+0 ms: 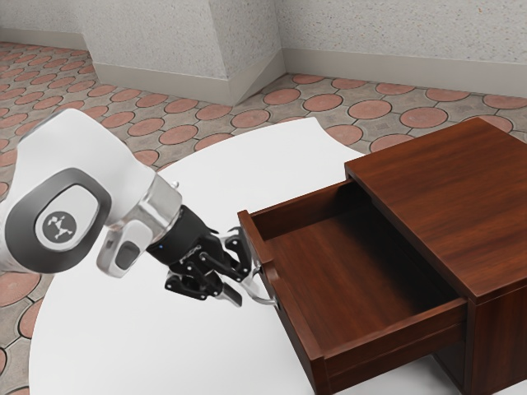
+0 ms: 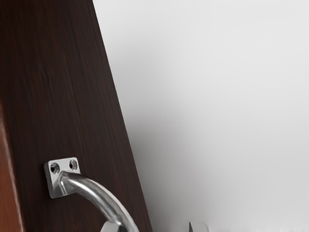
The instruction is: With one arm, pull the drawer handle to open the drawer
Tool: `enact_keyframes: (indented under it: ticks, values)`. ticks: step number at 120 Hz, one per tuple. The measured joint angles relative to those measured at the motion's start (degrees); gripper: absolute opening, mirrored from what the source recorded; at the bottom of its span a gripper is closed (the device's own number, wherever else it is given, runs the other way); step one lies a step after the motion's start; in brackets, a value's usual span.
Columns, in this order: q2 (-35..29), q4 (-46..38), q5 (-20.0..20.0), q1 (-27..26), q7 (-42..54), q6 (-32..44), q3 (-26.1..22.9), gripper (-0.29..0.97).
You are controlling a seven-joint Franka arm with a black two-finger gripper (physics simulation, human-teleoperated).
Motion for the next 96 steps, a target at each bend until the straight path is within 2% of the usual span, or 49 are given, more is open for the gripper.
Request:
enact_keyframes:
  ticks: [4, 10, 29, 48, 60, 75, 83, 96]
  values:
    - [-0.1, -0.1, 0.0, -0.8, 0.0, -0.1, 0.0, 0.12]
    - [-0.2, -0.1, -0.1, -1.6, -0.1, -0.1, -0.1, 0.25]
    - [-0.8, 0.6, 0.0, -2.3, -0.3, -0.6, -0.5, 0.35]
    - [-0.5, 9.1, 0.6, -1.6, -1.1, -5.5, -0.7, 0.4]
    - [5.8, 23.0, 7.2, -1.5, -5.3, -14.8, -0.7, 0.43]
    - [14.8, 44.1, 15.2, 0.6, -15.3, -31.6, -0.7, 0.53]
    - [18.1, 49.5, 17.5, 2.7, -22.8, -38.8, -0.9, 0.57]
    - [19.9, 52.4, 18.6, 5.3, -35.2, -46.3, -0.8, 0.62]
